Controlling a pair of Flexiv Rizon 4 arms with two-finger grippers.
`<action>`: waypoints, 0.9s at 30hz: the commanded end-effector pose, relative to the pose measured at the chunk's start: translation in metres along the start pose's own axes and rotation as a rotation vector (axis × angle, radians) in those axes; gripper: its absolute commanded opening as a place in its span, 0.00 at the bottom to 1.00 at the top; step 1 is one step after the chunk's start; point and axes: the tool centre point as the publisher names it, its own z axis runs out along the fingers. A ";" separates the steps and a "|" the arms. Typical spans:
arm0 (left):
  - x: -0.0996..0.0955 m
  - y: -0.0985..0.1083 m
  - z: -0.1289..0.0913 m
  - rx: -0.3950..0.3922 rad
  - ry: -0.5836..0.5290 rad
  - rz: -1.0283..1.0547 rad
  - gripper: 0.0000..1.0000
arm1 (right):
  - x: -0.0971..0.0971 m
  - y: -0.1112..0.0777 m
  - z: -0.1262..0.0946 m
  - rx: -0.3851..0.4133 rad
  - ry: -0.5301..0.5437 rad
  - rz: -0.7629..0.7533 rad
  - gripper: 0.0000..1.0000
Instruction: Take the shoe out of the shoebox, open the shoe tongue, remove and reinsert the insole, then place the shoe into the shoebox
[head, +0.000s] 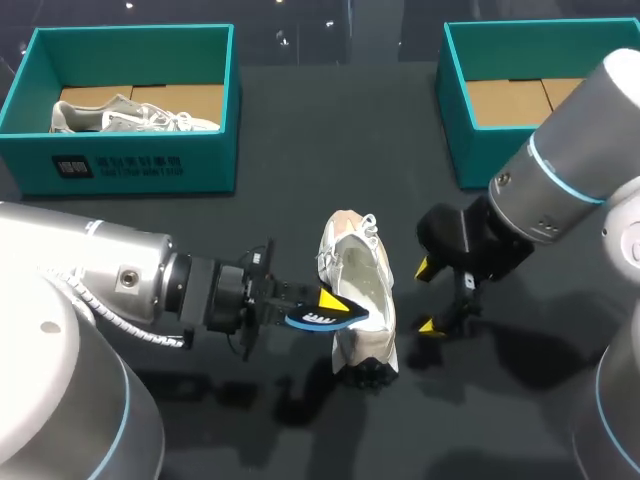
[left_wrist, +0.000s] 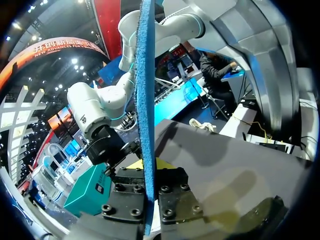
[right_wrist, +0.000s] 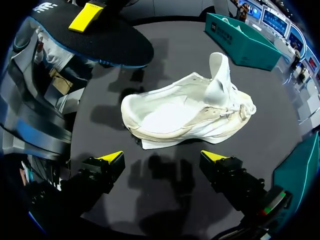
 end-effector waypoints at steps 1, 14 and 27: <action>-0.003 0.010 0.018 0.003 -0.001 -0.003 0.00 | -0.005 0.010 0.013 0.032 0.006 0.013 1.00; -0.001 0.017 0.019 0.003 0.002 -0.008 0.00 | 0.001 0.015 0.025 0.020 0.010 0.024 1.00; 0.000 0.019 0.019 0.036 0.014 -0.022 0.00 | 0.000 0.016 0.027 0.018 0.015 0.021 1.00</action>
